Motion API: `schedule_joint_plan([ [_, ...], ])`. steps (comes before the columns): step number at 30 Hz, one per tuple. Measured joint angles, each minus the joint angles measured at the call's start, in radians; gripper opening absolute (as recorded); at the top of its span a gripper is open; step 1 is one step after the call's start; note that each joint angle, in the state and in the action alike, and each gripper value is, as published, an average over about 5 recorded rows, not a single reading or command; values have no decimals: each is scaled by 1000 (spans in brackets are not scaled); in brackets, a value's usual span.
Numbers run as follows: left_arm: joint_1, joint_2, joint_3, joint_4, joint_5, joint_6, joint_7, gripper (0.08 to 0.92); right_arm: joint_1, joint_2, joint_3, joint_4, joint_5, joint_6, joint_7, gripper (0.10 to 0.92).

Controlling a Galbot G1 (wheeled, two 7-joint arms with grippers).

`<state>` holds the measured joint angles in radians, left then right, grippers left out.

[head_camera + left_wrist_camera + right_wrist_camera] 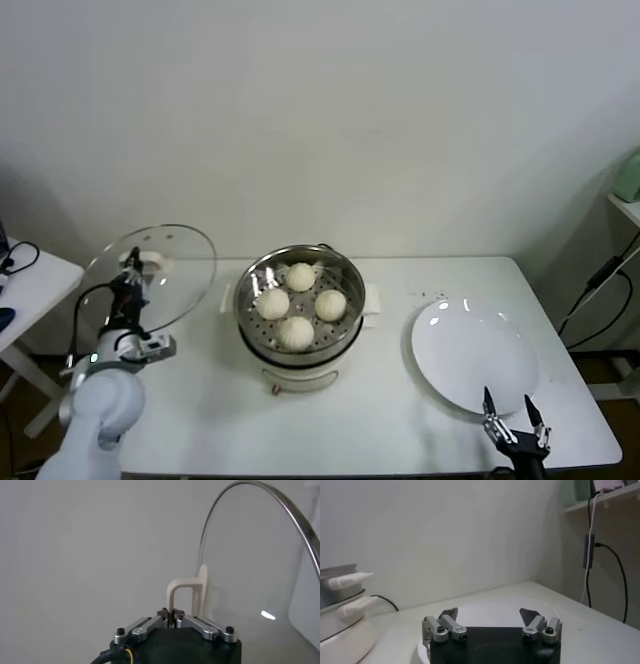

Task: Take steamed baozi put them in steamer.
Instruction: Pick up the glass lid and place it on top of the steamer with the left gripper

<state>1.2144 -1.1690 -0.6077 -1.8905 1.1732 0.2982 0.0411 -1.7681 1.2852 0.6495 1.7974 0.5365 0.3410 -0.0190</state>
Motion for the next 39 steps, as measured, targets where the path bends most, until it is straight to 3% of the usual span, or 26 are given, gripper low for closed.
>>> schedule_joint_plan([
  [13, -7, -3, 146, -147, 65, 134, 83, 138, -2, -18, -11, -17, -5, 0, -2, 823],
  [25, -62, -25, 322, -180, 107, 242, 172, 138, 0, -19, -19, -24, -22, 3, 0, 823],
  [39, -121, -143, 507, -151, 227, 318, 238, 138, 8, -19, -11, -32, -79, 4, 8, 823],
])
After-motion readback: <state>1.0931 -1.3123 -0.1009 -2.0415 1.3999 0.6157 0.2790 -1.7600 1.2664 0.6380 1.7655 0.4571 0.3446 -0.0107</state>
